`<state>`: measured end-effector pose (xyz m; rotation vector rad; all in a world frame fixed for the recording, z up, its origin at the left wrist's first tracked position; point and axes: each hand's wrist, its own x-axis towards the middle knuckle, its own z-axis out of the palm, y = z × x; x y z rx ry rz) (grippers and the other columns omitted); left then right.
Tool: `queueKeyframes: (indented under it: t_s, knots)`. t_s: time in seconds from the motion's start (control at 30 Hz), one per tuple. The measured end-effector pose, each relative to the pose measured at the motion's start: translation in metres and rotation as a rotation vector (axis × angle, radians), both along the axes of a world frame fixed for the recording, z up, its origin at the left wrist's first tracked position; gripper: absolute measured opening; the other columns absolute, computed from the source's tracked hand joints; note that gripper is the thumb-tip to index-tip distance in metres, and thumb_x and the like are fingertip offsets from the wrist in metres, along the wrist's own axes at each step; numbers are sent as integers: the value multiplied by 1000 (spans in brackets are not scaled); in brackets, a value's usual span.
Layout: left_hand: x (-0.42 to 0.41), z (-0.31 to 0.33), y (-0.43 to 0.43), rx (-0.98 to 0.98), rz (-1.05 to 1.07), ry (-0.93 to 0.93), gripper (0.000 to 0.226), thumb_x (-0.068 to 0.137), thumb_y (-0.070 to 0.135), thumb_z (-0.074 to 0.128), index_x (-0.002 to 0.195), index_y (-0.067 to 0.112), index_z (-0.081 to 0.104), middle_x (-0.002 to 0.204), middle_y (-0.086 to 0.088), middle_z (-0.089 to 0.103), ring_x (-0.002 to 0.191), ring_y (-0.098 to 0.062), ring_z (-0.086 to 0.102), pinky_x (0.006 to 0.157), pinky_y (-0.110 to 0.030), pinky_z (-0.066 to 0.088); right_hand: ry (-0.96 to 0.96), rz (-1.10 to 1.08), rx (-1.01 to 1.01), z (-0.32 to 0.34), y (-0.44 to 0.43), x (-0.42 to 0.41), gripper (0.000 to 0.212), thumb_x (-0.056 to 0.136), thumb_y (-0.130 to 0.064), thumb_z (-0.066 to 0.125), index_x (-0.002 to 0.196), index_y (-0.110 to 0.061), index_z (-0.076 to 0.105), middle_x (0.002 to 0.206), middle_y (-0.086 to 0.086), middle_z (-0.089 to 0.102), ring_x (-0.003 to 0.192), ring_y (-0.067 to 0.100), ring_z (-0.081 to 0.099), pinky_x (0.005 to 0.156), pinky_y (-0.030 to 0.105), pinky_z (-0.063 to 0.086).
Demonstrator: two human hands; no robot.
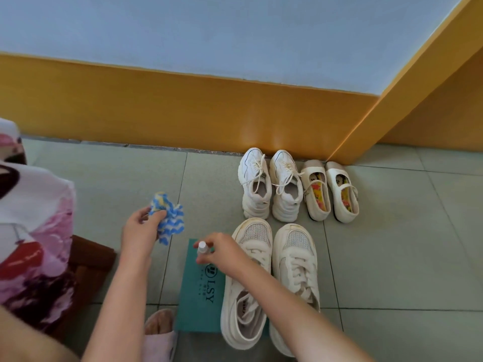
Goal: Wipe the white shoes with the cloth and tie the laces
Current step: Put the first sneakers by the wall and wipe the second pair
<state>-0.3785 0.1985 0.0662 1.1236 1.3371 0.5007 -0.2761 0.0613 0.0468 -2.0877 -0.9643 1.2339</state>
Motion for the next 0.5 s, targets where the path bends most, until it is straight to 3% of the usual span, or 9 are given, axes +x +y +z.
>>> queueKeyframes:
  t_s: [0.13, 0.3, 0.5]
  knots:
    - [2, 3, -7, -7, -30, -14, 40, 87, 10, 61, 126, 4, 52, 106, -14, 60, 75, -15, 58, 70, -30, 47, -32, 47, -10, -5, -5, -10, 36, 83, -9, 69, 119, -10, 65, 121, 10, 61, 111, 22, 57, 89, 28, 43]
    - [12, 16, -17, -18, -98, -49, 37, 87, 7, 61, 123, 6, 52, 105, -14, 60, 77, -15, 59, 73, -30, 49, -84, 153, -36, 0, -10, -8, 62, 81, -5, 69, 138, -15, 47, 138, 9, 49, 127, 24, 46, 104, 34, 38]
    - [31, 39, -30, -49, -196, -133, 40, 86, 8, 63, 122, 14, 48, 102, -12, 62, 82, -17, 64, 68, -27, 52, 29, -19, 65, 43, -25, 31, 69, 81, -12, 70, 143, -17, 38, 141, 0, 47, 118, 12, 53, 97, 33, 48]
